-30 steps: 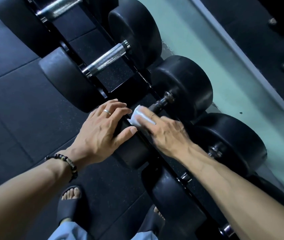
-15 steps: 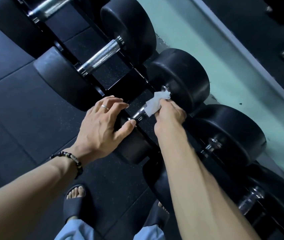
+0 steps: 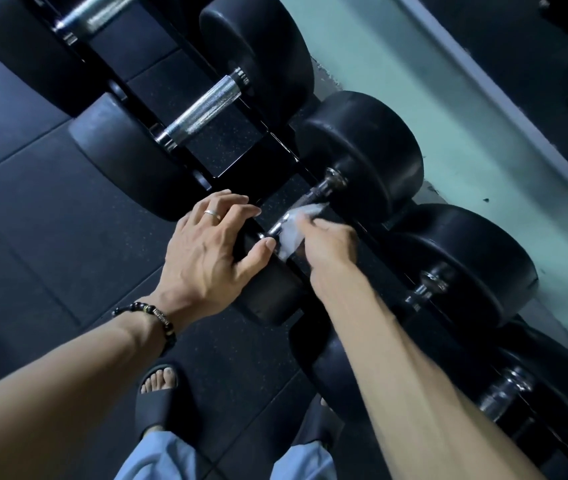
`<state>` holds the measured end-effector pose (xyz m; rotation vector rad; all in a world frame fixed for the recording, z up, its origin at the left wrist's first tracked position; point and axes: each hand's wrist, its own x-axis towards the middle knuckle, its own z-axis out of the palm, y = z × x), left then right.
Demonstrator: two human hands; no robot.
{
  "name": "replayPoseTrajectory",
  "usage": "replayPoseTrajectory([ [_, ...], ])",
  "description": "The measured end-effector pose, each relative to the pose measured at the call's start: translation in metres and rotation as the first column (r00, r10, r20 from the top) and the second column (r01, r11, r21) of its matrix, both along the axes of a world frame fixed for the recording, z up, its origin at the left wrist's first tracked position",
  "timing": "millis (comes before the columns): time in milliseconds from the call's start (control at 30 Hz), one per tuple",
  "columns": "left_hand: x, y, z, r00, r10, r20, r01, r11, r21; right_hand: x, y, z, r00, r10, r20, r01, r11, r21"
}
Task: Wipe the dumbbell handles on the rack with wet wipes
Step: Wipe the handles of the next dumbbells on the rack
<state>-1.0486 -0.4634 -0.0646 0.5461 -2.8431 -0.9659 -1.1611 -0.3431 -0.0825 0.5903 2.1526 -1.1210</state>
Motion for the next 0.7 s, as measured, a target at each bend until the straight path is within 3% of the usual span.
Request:
replayPoseTrajectory([
  [300, 0.0, 0.0, -0.003, 1.0, -0.003, -0.02, 0.003, 1.0, -0.001, 0.002, -0.011, 0.007, 0.949, -0.269, -0.162, 0.235, 0.951, -0.201],
  [367, 0.0, 0.0, -0.004, 1.0, -0.002, -0.03, 0.002, 1.0, -0.001, 0.005, -0.01, 0.011, 0.953, -0.282, -0.115, 0.256, 0.947, -0.195],
  [433, 0.0, 0.0, -0.005, 0.999, 0.003, -0.041, -0.003, 1.0, 0.001, 0.005, -0.003, 0.017, 0.961, -0.276, 0.02, 0.267, 0.905, -0.331],
  [500, 0.0, 0.0, -0.005, 0.999, 0.006, -0.046, -0.007, 1.0, -0.005, 0.006, 0.004, 0.021, 0.98, -0.164, 0.113, 0.198, 0.868, -0.456],
  [600, -0.001, -0.001, -0.006, 0.999, -0.002, -0.051, 0.002, 1.0, -0.009, 0.008, 0.001, 0.014, 0.996, -0.057, 0.063, 0.073, 0.948, -0.311],
  [700, 0.0, -0.001, -0.005, 0.999, 0.006, -0.051, -0.006, 1.0, 0.0, 0.004, -0.006, 0.012, 0.994, -0.112, 0.0, 0.111, 0.98, -0.165],
])
